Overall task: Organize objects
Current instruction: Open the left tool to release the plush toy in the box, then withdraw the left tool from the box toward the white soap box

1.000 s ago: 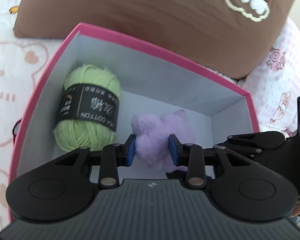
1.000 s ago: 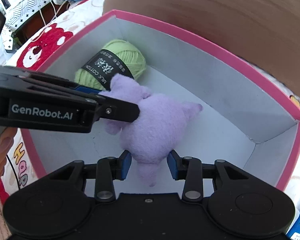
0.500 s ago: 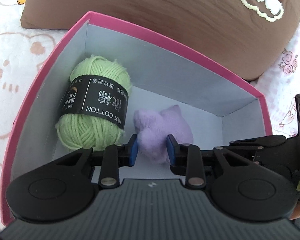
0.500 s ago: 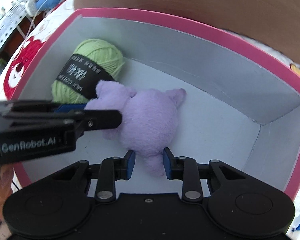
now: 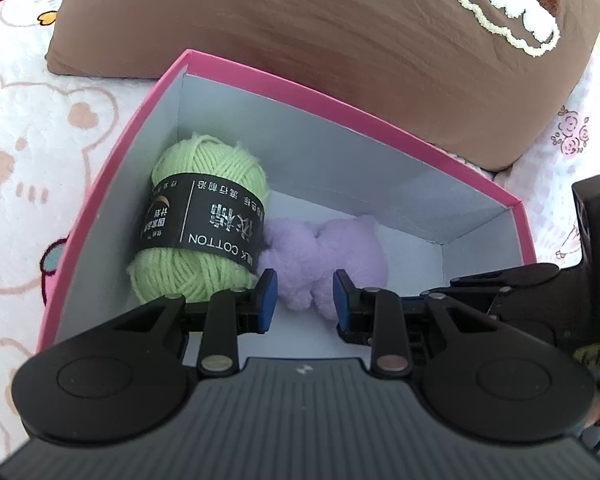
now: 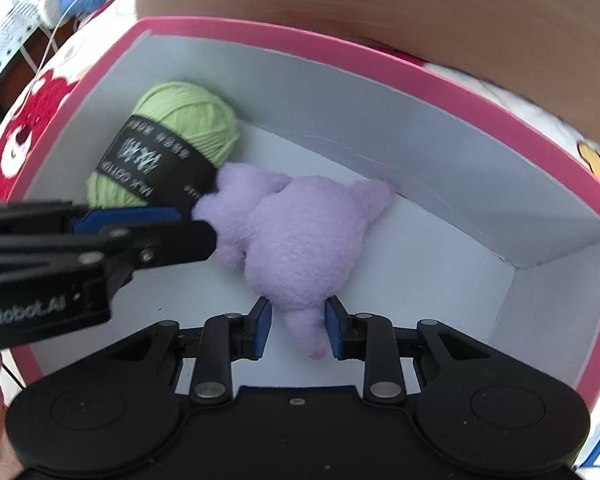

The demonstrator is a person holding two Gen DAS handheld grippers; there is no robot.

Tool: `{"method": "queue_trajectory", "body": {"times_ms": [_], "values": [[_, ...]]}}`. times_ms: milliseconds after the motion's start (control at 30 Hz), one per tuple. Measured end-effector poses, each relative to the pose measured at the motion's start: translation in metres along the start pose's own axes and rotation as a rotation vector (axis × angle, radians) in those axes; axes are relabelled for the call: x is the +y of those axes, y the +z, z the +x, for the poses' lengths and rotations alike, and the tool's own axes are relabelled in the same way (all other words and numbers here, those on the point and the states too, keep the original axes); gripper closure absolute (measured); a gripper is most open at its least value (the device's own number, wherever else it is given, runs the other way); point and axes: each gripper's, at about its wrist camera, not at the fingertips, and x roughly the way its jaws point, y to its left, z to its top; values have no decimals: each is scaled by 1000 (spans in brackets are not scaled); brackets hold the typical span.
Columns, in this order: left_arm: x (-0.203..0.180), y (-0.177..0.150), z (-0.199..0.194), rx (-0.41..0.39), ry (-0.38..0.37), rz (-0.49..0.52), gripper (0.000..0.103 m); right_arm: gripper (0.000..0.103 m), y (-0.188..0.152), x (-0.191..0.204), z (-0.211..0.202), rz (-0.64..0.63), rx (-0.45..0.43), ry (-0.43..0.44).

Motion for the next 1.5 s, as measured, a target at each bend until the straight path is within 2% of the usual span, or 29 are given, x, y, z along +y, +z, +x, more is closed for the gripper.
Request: {"method": "queue_trajectory", "body": {"times_ms": [200, 400, 500, 633, 700, 800, 967, 1067, 1233, 1367, 1433, 1500], "values": [[0, 1, 1, 11, 8, -12, 74, 67, -5, 7, -3, -39, -30, -2], [-6, 2, -6, 10, 25, 0, 74, 53, -20, 0, -30, -48, -101, 14], [-13, 2, -14, 13, 41, 22, 73, 53, -18, -4, -43, -37, -125, 37], [-27, 1, -29, 7, 60, 36, 73, 53, -24, 13, -57, -64, -165, 32], [-40, -1, -44, -20, 58, 69, 71, 52, -29, 15, -69, -67, -182, 41], [-55, -4, -59, -8, 32, 85, 71, 52, -40, 13, -90, -71, -208, 50], [-71, -5, -87, -24, 63, 127, 70, 52, -54, 22, -116, -101, -251, 47], [-78, -6, -105, -38, 69, 136, 69, 46, -64, 29, -133, -126, -279, 43], [-92, -15, -129, -45, 72, 171, 63, 27, -81, 39, -157, -158, -322, 28], [-98, -26, -141, -26, 84, 178, 62, 25, -90, 42, -169, -153, -330, 37], [-101, -31, -147, -24, 97, 185, 62, 19, -95, 43, -174, -148, -336, 40], [-103, -36, -154, -23, 101, 186, 62, 18, -99, 43, -181, -144, -348, 42]]}}
